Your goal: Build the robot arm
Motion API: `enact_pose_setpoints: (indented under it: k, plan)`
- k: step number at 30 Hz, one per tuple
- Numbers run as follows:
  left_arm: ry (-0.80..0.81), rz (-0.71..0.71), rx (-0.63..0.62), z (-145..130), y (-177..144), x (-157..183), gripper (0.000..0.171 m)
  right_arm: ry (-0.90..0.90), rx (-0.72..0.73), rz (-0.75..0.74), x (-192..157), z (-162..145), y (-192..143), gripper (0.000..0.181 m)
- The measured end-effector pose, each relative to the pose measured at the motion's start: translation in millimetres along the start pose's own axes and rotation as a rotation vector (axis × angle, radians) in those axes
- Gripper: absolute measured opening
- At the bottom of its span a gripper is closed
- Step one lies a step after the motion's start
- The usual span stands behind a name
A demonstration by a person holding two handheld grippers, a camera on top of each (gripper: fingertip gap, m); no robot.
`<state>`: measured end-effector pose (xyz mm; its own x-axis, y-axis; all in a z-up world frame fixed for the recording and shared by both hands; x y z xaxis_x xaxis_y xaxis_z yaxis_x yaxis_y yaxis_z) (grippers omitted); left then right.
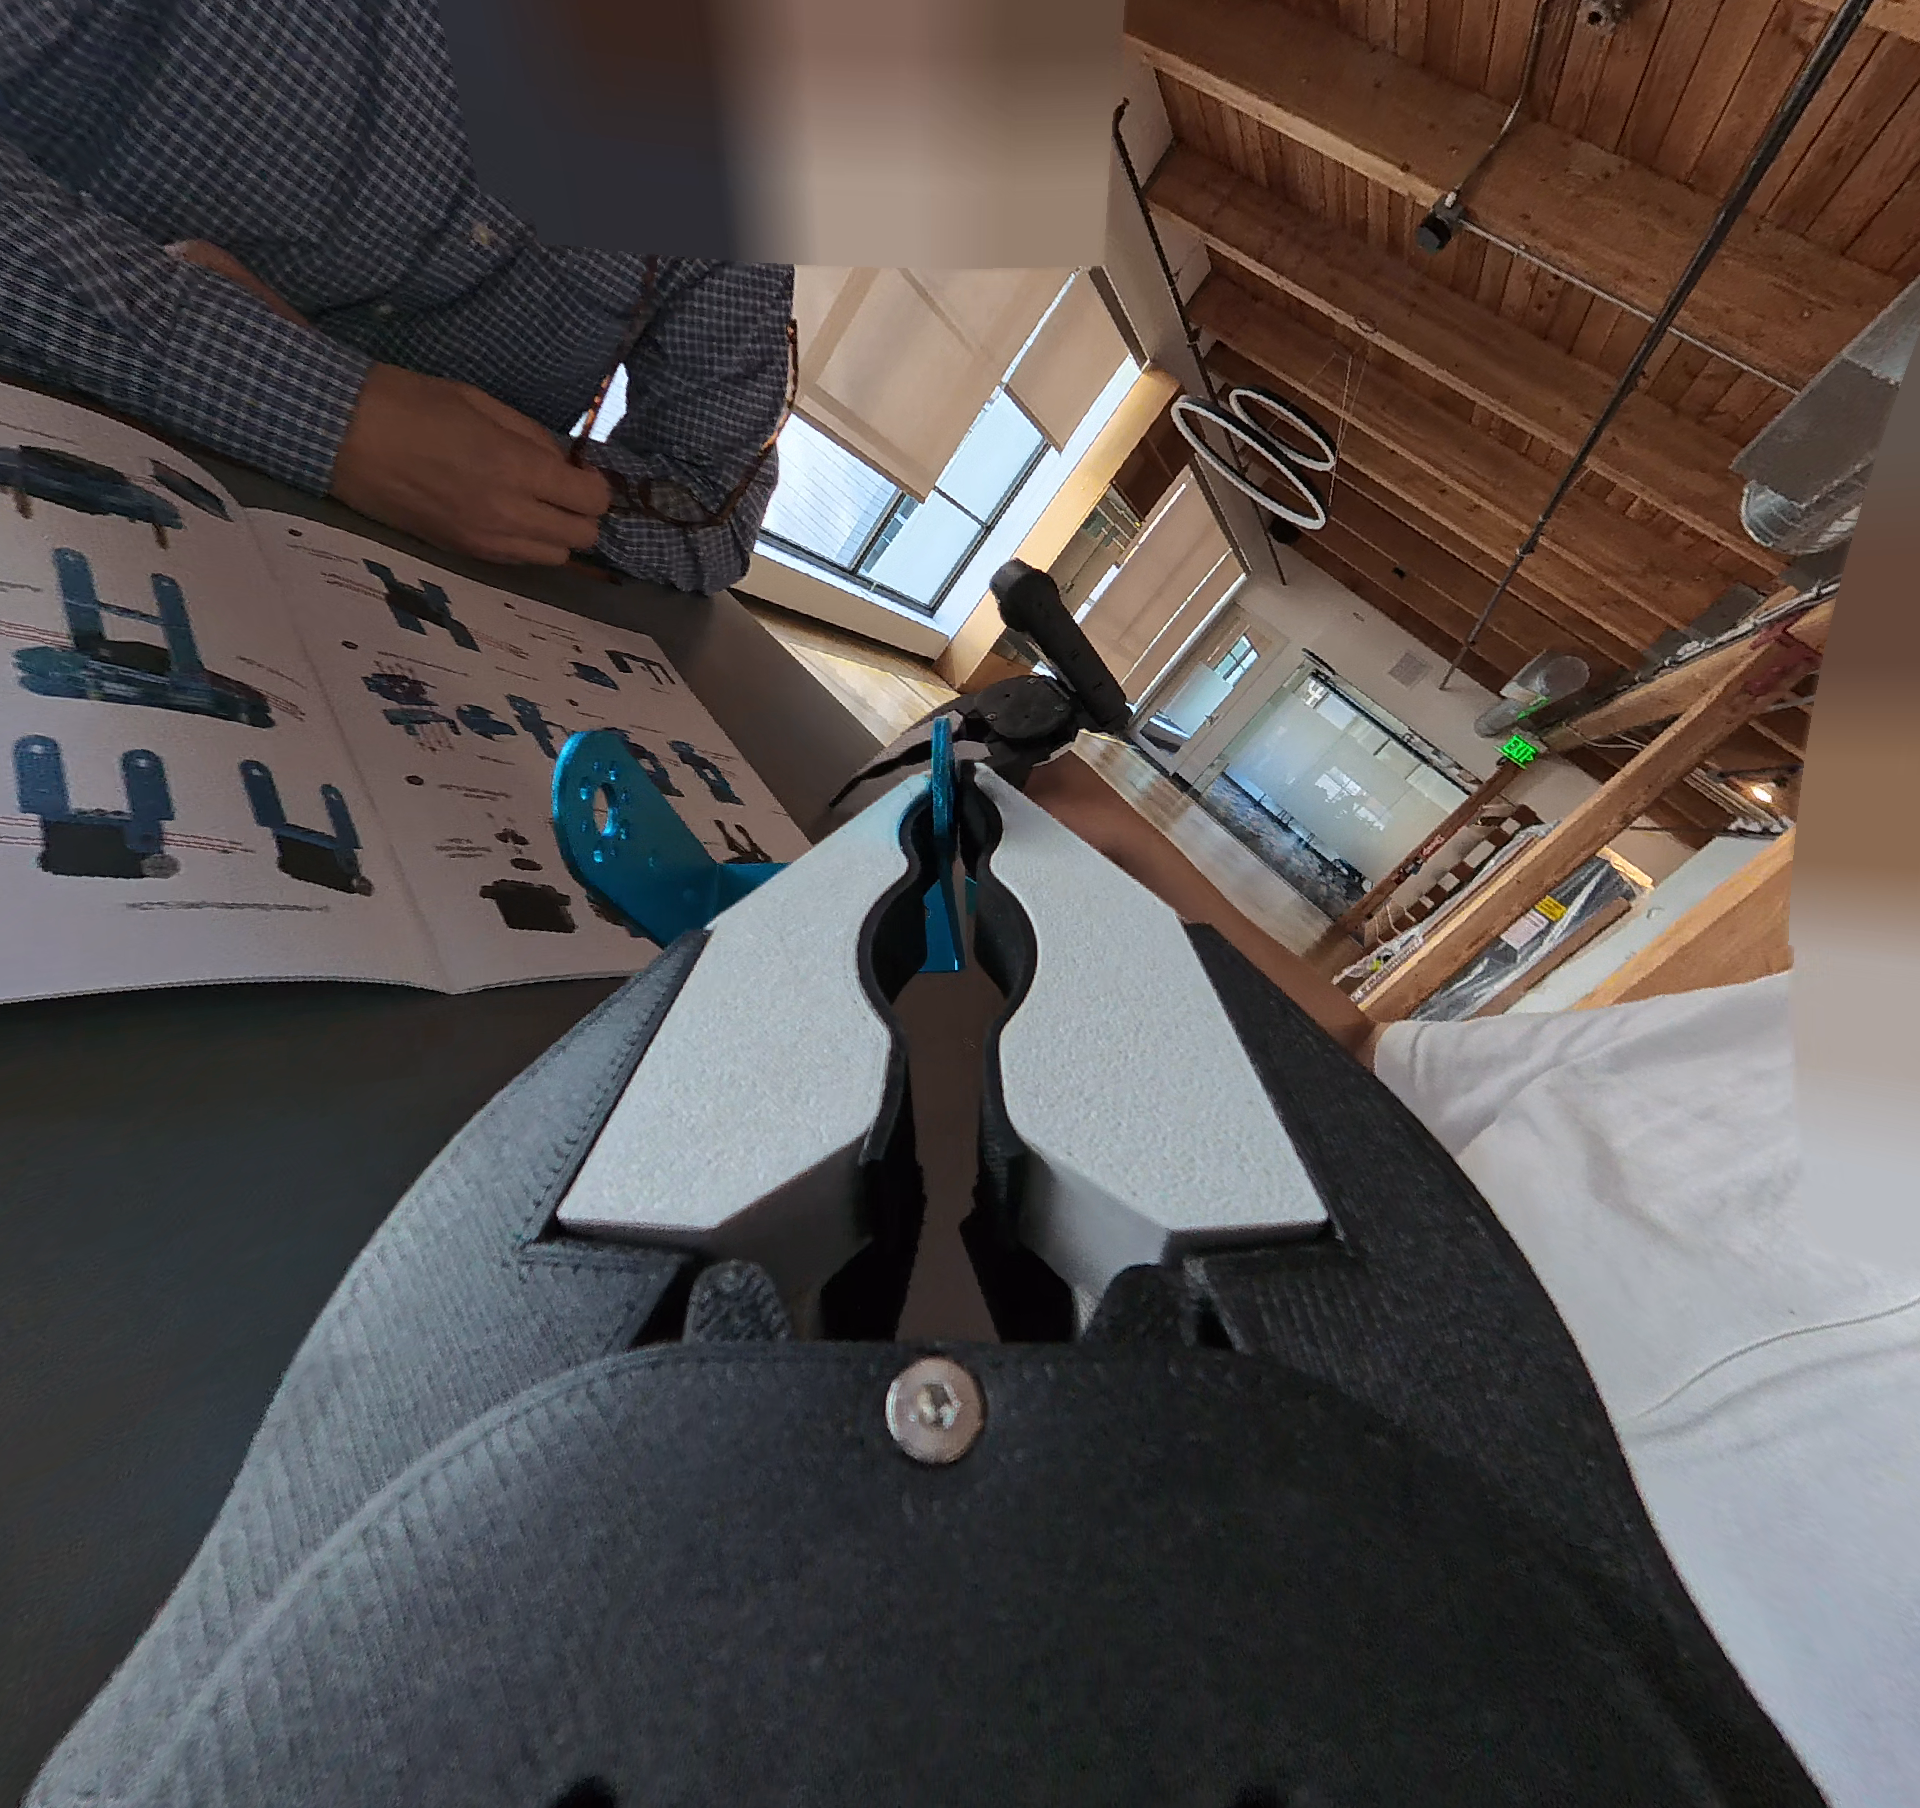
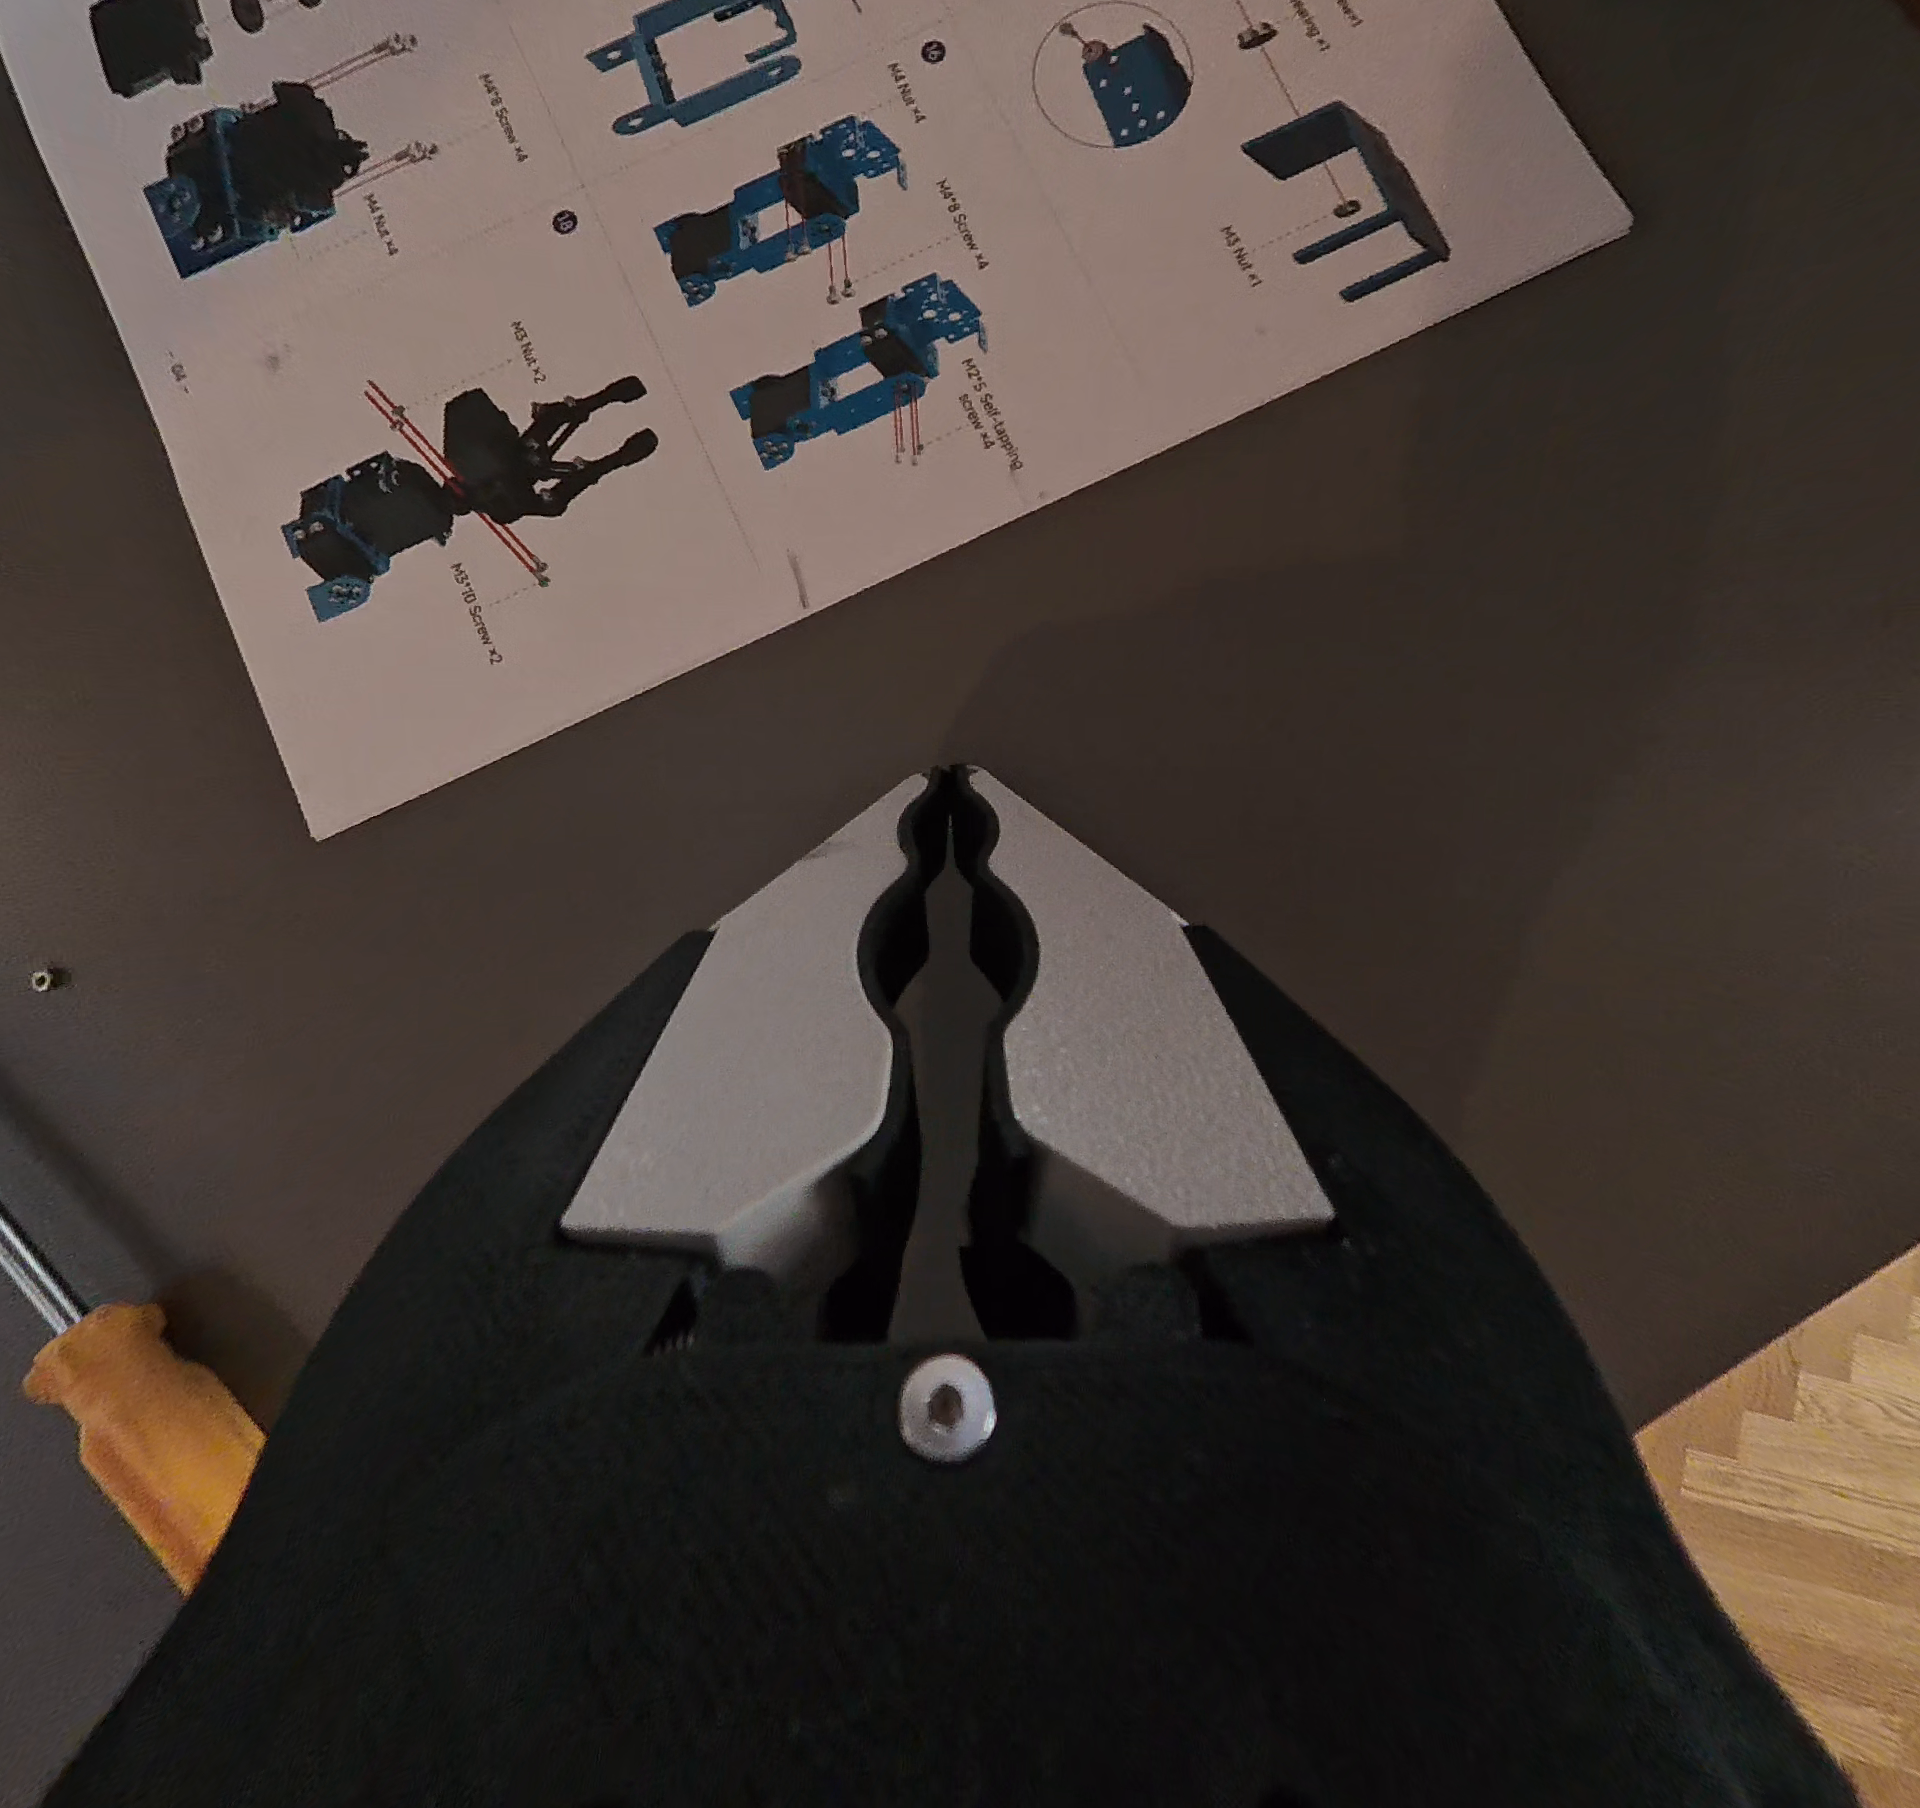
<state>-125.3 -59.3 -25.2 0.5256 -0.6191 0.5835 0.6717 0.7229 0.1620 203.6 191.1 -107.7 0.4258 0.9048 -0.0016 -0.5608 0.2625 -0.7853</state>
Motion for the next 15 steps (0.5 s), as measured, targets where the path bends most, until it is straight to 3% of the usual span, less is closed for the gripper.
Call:
enact_pose_setpoints:
  k: [6, 8, 12, 15]
  plan:
    - [-0.011, 0.018, 0.017, 3.6, -8.0, -7.5, 0.000, 0.003, 0.074, 0.056, 2.4, -4.6, -4.8, 0.001]
    - [-0.026, 0.007, 0.033, 4.5, -9.6, -9.9, 0.000, 0.049, 0.170, 0.107, 5.7, -6.0, -14.1, 0.012]
    - [-0.100, -0.122, 0.101, 20.4, -7.4, -15.9, 0.000, 0.283, 0.465, 0.393, 19.5, -13.2, -39.5, 0.014]
    - [-0.127, -0.256, 0.154, 47.7, 3.4, -13.8, 0.000, 0.489, 0.701, 0.684, 33.7, -15.1, -57.3, 0.011]
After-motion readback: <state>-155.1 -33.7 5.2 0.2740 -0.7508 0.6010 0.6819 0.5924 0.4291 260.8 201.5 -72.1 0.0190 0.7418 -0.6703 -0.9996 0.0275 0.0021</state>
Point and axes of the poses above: each gripper's, where its closed fingertips meet, y out along the fingers, z out of its top, x = y × z across the jaws, the point moved 8 cm from there along -y, back along the fingers, and after that the axes turned 3 degrees about -z, right-handed, at the moved point
